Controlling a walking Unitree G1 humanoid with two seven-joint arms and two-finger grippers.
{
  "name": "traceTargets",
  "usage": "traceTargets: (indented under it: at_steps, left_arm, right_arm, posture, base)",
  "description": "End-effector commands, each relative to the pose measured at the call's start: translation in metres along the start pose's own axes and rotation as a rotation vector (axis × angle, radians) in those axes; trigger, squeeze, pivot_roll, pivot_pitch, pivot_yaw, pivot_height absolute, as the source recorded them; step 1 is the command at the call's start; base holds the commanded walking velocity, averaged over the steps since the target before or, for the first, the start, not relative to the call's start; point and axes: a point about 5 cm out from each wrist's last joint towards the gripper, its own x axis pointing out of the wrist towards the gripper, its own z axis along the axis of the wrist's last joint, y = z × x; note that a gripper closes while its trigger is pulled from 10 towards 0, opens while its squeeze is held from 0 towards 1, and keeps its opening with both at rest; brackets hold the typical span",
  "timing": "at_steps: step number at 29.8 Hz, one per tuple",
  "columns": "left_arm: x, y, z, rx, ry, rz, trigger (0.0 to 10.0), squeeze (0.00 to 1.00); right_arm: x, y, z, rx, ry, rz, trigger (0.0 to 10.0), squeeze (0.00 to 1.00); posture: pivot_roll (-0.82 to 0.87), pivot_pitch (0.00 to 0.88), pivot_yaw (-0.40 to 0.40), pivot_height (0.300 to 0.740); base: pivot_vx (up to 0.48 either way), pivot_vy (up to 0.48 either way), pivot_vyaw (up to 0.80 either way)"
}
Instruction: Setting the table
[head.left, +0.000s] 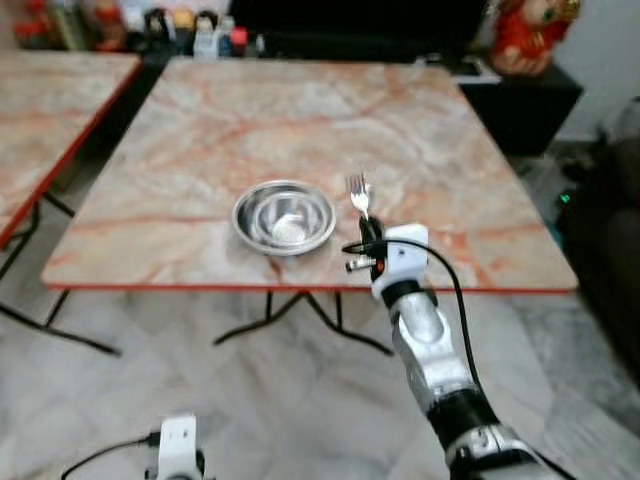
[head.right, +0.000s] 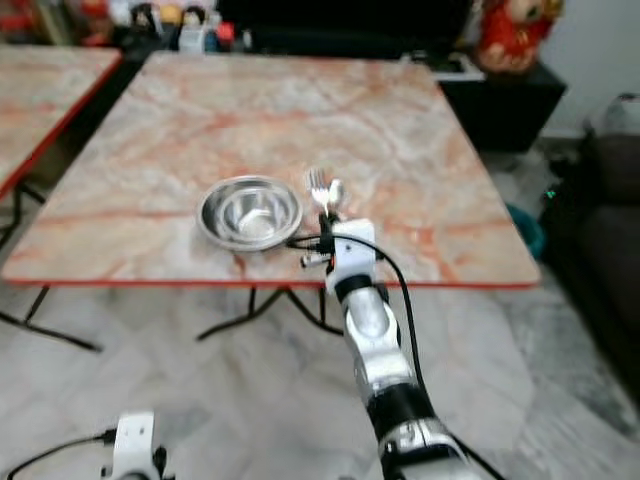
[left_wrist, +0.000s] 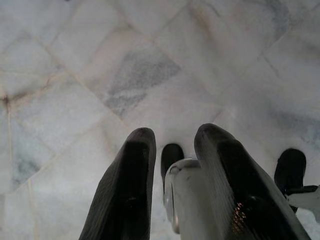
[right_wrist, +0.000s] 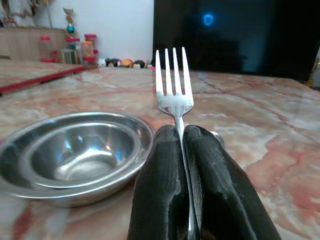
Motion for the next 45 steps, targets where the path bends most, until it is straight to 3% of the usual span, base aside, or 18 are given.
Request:
traceTargets:
  at_steps: [1,15,30,45]
  left_arm:
    - [-0.0012,0.0005,-0.0049,0.003,0.019,0.007,10.0,0.00]
    - [-0.0006,0.0003,-0.0029,0.017,0.012,0.008,10.0,0.00]
    - [-0.0008,0.0015,-0.0032,0.015,0.010,0.015,10.0,0.00]
    - [0.0001,0.0015,-0.0002,-0.017,0.000,0.015,10.0,0.00]
  right_arm:
    - [0.0004,-0.0002,0.0004,0.000,0.002,0.003,10.0,0.00]
    - [0.0014,0.0002,0.0004,0.002,0.006,0.007,10.0,0.00]
    - [0.0018,0.0009,0.0004,0.002,0.009,0.009,10.0,0.00]
    - [0.0028,0.0019,0.0005,0.002,0.011,0.017,10.0,0.00]
  posture:
    - [0.07,0.102,-0.053,0.715]
    - [0.07,0.101,-0.056,0.715]
    - [0.07,0.100,-0.055,0.715]
    - [0.07,0.090,-0.058,0.715]
  base:
    - [0.000,0.000,0.00]
    - [0.017,0.000,0.00]
    - [0.243,-0.348,0.00]
    - [0.000,0.000,0.00]
